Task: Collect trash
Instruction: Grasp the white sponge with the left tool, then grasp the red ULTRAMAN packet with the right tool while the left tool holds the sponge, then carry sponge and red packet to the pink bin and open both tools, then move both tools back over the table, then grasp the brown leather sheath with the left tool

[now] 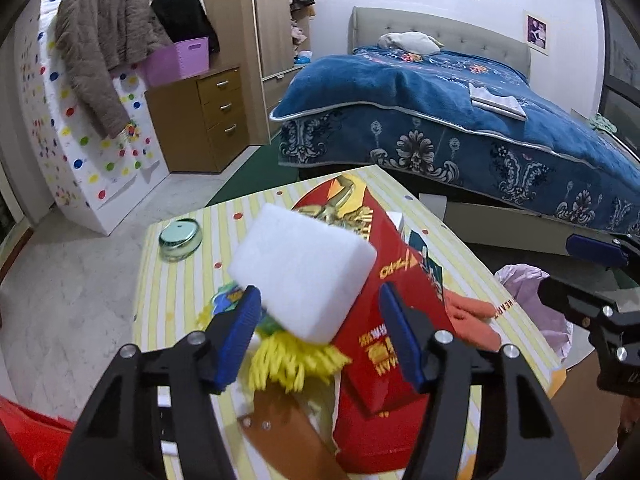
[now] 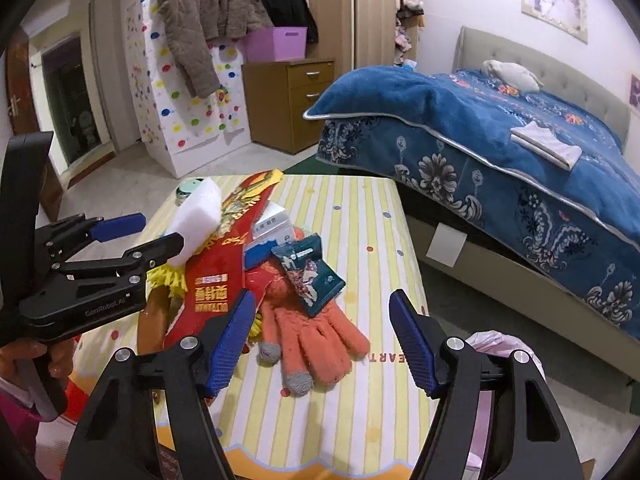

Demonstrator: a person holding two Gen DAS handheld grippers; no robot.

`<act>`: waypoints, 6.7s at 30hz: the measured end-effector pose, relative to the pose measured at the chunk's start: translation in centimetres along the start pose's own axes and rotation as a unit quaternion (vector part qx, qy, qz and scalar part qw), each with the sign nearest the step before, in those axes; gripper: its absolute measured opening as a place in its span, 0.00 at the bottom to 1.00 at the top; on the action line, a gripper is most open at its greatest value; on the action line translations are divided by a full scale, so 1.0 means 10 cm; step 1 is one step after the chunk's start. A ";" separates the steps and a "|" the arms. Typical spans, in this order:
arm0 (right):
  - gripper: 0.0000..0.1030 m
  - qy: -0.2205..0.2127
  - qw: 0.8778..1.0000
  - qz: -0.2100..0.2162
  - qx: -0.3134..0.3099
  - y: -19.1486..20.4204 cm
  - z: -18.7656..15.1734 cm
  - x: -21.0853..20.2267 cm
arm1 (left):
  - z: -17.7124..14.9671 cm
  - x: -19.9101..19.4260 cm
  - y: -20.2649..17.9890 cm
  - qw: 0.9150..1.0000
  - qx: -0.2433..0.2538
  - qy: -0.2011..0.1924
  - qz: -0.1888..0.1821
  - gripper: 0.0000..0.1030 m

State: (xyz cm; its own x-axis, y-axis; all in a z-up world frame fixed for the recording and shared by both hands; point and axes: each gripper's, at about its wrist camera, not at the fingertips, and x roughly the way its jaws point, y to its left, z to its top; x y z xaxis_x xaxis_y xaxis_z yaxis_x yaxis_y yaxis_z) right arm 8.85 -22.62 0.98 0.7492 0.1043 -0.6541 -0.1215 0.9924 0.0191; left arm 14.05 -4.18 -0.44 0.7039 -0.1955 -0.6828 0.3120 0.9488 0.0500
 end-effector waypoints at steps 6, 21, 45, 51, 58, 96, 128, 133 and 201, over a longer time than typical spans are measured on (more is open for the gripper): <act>0.53 0.000 1.000 0.008 -0.010 0.01 -0.02 0.01 | 0.06 0.19 0.03 1.000 0.003 0.021 -0.003 0.54; 0.31 -0.004 1.000 0.029 -0.001 0.08 -0.10 -0.17 | 0.04 -0.08 0.13 1.000 -0.007 -0.016 -0.025 0.15; 0.57 0.060 0.992 0.104 -0.026 0.54 0.00 0.72 | -0.56 -0.59 0.49 0.997 -0.063 -0.020 0.037 0.15; 0.46 0.072 0.990 0.123 -0.020 0.56 0.03 0.84 | -0.61 -0.51 0.50 0.997 -0.064 -0.011 0.035 0.15; 0.08 0.048 0.987 0.148 -0.033 0.67 0.11 0.59 | -0.62 -0.57 0.49 0.997 -0.064 -0.015 0.039 0.15; 0.00 -0.002 0.995 -0.075 0.066 -1.05 -0.98 -0.71 | -0.30 -0.41 -1.87 0.973 0.101 -0.057 -0.198 0.15; 0.16 0.043 0.962 -0.129 0.237 -2.64 -1.71 -0.24 | -0.09 0.81 -3.04 0.950 0.128 0.048 -0.281 0.34; 0.19 0.030 0.963 -0.122 0.237 -2.40 -1.67 -0.42 | -0.26 0.61 -2.67 0.966 0.102 0.046 -0.234 0.39; 0.85 0.076 0.995 -0.034 -0.051 1.28 -0.31 0.96 | -1.24 -0.31 0.79 0.992 -0.103 0.033 0.070 0.64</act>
State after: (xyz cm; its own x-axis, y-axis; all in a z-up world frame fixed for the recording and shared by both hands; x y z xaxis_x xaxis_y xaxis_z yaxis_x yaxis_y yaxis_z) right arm 12.45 -9.16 -7.45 0.6520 0.0179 -0.7580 -0.1446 0.9843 -0.1012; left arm 6.44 6.99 -6.96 0.6854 -0.0480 -0.7266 0.0723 0.9974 0.0023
